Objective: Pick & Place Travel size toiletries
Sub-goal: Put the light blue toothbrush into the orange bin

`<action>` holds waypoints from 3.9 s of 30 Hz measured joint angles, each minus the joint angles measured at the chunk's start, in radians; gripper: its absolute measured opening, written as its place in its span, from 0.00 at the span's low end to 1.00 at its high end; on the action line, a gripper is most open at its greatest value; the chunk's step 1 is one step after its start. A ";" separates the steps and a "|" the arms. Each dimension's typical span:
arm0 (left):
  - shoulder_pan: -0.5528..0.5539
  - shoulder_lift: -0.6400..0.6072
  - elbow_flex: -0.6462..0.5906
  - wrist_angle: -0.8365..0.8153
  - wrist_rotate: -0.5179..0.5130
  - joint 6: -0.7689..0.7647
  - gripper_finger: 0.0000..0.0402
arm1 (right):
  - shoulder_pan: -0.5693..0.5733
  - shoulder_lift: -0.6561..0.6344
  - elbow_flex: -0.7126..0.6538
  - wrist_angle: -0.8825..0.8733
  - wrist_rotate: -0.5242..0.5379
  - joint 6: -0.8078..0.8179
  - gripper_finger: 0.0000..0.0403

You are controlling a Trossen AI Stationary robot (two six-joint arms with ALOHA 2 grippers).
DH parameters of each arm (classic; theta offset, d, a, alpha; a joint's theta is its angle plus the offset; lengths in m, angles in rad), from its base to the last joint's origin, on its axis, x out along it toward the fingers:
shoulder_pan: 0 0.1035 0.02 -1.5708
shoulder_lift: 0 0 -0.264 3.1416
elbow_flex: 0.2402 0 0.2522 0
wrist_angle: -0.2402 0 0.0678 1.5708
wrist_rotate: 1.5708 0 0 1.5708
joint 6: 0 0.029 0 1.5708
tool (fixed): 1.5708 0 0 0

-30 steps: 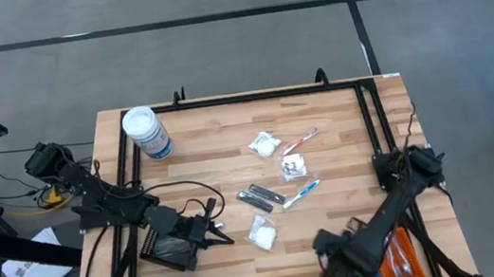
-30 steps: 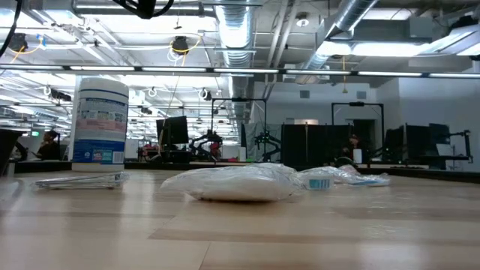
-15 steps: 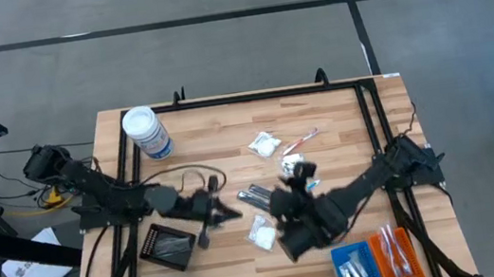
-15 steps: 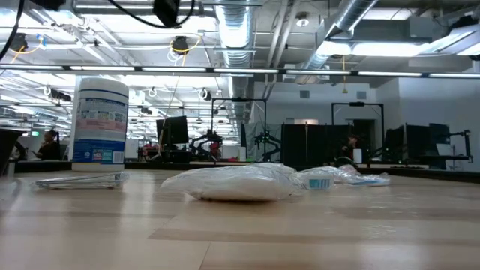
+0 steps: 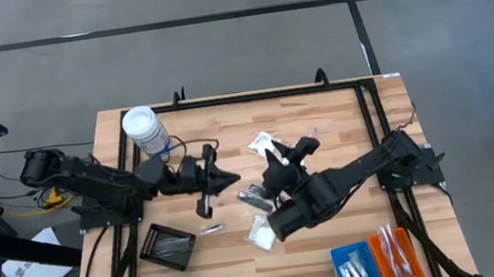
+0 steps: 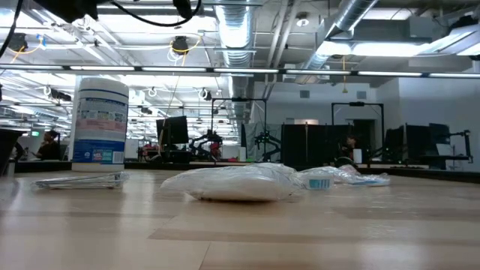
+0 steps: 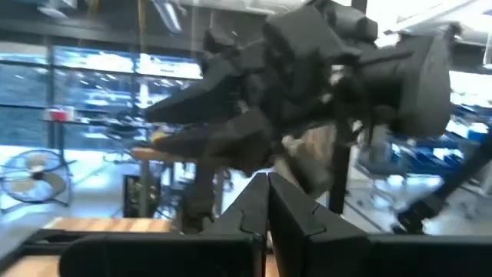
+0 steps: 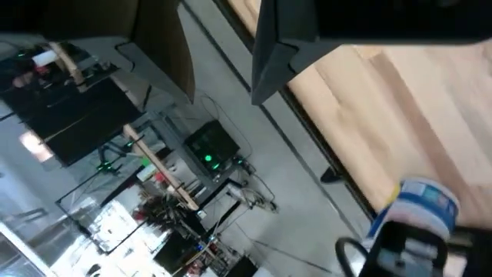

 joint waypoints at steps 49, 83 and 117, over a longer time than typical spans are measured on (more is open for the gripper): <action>0.002 0.002 -0.001 -0.017 0.011 0.023 0.00 | -0.250 -0.300 -0.735 0.006 0.006 0.544 0.31; 0.002 0.002 -0.001 -0.026 -0.018 0.026 0.00 | -0.080 -0.547 -0.873 0.872 -0.204 -0.313 0.31; 0.002 0.002 -0.001 -0.033 -0.018 0.026 0.00 | -0.478 -0.775 -1.371 1.499 -0.889 -0.576 0.31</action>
